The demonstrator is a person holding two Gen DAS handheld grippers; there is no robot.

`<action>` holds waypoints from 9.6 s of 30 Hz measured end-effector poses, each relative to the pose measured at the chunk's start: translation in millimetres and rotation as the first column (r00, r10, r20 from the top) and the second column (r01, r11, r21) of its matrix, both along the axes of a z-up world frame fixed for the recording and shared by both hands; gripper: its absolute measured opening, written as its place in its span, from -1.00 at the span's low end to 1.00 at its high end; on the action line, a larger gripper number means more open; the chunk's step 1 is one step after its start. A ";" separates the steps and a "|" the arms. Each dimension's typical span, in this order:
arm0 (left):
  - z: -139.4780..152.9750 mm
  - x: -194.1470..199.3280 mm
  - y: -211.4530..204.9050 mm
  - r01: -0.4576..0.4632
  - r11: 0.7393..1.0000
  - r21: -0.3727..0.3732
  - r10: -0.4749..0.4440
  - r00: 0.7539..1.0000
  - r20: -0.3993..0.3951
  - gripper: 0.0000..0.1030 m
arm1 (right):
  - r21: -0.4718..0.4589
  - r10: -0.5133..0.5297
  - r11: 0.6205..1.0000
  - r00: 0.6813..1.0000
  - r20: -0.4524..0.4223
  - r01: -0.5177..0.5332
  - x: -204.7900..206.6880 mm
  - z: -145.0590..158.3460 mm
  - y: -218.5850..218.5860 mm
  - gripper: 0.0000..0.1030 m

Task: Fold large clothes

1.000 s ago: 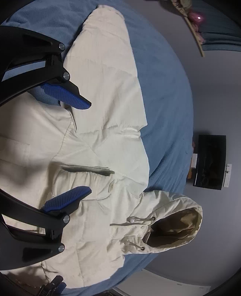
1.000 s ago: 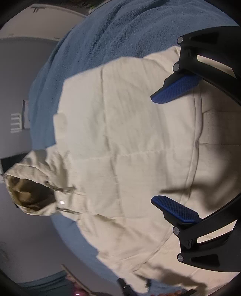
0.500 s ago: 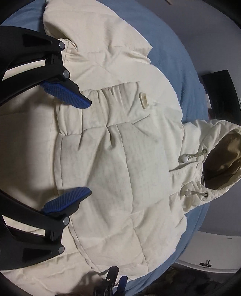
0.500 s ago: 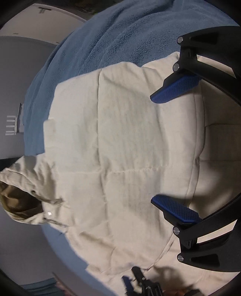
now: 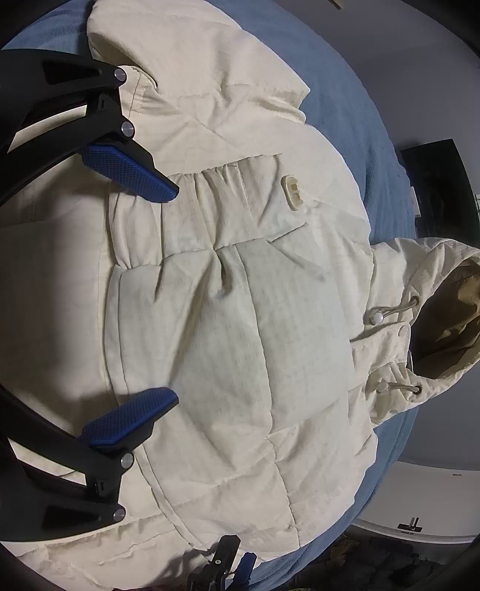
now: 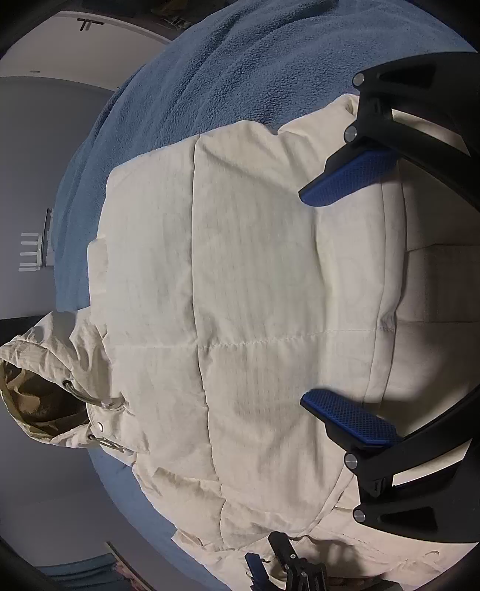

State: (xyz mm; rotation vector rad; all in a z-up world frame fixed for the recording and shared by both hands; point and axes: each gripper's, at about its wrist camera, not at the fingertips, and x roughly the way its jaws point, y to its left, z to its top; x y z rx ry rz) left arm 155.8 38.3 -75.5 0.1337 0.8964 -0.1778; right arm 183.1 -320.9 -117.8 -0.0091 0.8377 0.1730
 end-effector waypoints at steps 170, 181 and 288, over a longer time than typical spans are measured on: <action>77.0 -10.3 146.3 -0.205 0.953 -0.222 0.228 0.970 0.080 0.76 | -0.072 0.151 0.988 0.934 0.324 -0.134 -43.3 111.6 171.2 -0.70; 68.6 -7.9 131.1 -0.161 0.971 -0.176 0.176 0.982 0.069 0.76 | 0.119 -0.044 0.993 0.981 0.187 0.022 -23.2 79.2 87.9 -0.70; 112.7 278.9 -22.1 -0.201 0.980 0.014 0.195 0.964 0.183 0.87 | -0.028 0.073 0.997 0.960 0.269 -0.068 240.8 129.4 111.2 -0.85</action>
